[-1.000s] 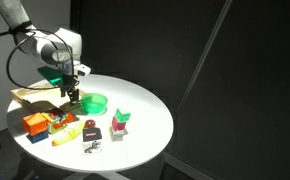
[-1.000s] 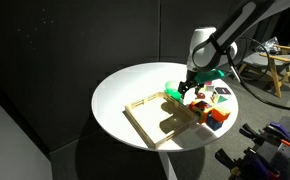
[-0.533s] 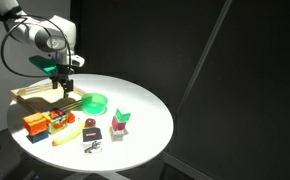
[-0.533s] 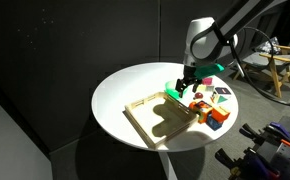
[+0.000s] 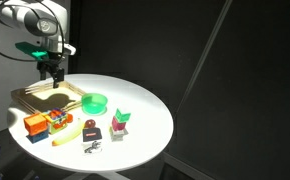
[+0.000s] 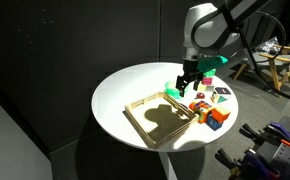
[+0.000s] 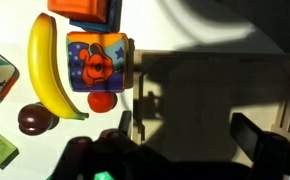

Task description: Remove the orange object from the wooden tray

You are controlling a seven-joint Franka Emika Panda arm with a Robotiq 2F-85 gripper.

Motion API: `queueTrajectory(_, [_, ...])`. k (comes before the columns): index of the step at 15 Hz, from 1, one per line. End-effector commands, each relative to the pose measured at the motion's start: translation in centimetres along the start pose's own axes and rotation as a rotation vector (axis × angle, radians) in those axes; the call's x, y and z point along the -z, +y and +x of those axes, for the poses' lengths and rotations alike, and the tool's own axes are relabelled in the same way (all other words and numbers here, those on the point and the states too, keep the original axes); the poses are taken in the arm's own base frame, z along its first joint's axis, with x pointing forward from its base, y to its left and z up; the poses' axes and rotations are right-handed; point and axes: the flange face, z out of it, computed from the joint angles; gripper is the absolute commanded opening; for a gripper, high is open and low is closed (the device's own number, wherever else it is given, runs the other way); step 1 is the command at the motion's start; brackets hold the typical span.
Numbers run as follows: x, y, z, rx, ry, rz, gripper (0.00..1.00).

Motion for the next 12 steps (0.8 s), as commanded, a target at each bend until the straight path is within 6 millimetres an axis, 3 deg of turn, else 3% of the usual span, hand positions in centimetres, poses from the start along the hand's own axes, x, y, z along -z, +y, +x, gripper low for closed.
queueTrajectory(1, [1.5,-1.1,-2.1,0.054,-0.031,-0.021,1.0])
queueTrajectory(12, [4.3,-4.1,-7.3,0.163,0.02,-0.097,1.0])
